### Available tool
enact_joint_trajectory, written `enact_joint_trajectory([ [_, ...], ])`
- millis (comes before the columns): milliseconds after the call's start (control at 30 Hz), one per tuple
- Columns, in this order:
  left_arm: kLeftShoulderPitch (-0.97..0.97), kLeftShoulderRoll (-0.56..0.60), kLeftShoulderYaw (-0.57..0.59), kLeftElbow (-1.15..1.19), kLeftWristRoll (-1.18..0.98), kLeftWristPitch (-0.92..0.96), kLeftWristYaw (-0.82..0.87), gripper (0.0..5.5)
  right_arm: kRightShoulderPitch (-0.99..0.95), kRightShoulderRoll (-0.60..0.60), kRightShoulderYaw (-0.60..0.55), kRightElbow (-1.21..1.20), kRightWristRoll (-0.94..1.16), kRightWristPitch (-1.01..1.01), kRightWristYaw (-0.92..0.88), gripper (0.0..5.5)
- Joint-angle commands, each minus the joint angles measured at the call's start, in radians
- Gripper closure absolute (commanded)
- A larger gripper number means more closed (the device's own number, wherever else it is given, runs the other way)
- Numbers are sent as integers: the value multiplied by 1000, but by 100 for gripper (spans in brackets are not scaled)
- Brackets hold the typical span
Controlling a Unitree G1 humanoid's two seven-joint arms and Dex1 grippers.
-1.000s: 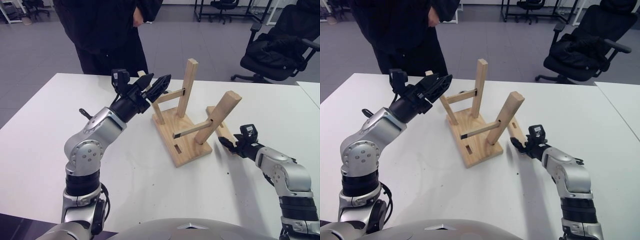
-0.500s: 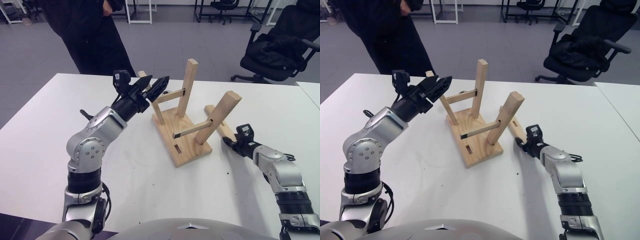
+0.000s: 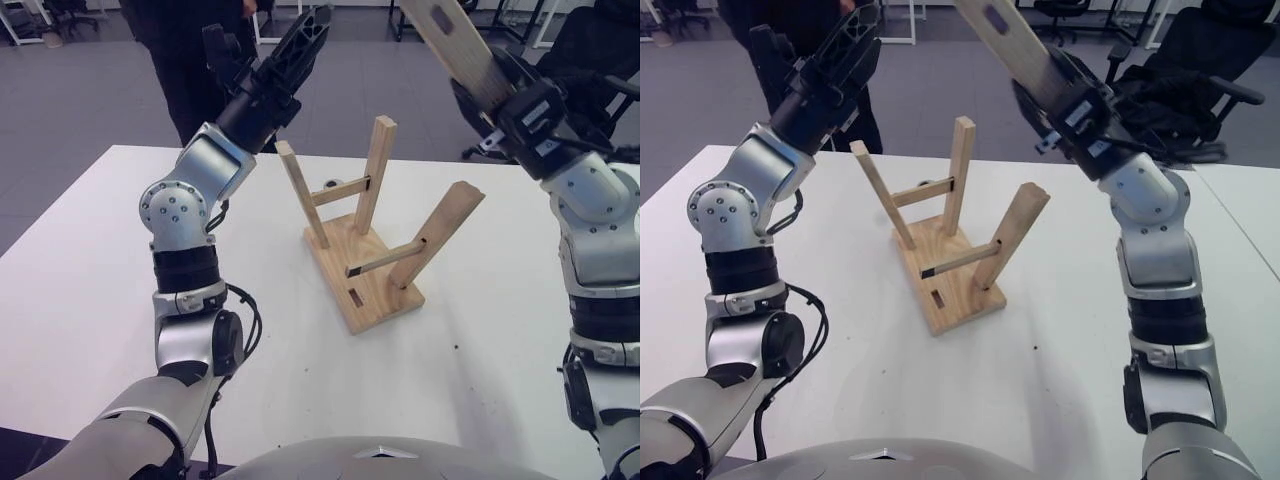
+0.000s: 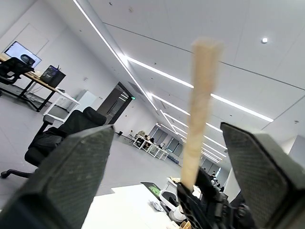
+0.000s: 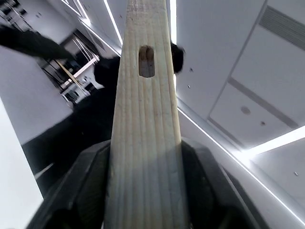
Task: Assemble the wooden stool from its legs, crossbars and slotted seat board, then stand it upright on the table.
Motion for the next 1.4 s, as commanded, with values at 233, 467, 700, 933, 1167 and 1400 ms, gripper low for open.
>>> enact_joint_trajectory([
  [233,-18,-9,21,-103,-65,-7,-38,140,17,32,60,-7,34,61,74,342],
  [467,15,15,26,-111,-62,-12,-36,140,31,44,44,2,64,89,105,343],
  [700,-2,25,12,-62,-7,-43,-60,244,46,64,49,-44,92,71,141,343],
  [933,32,20,9,-88,14,-56,-68,365,53,73,43,-59,100,86,145,343],
  [1167,25,3,20,-102,7,-74,-51,443,52,65,48,-61,92,88,162,290],
  [1400,28,25,44,-110,23,-104,-49,447,40,61,54,-62,70,72,170,157],
])
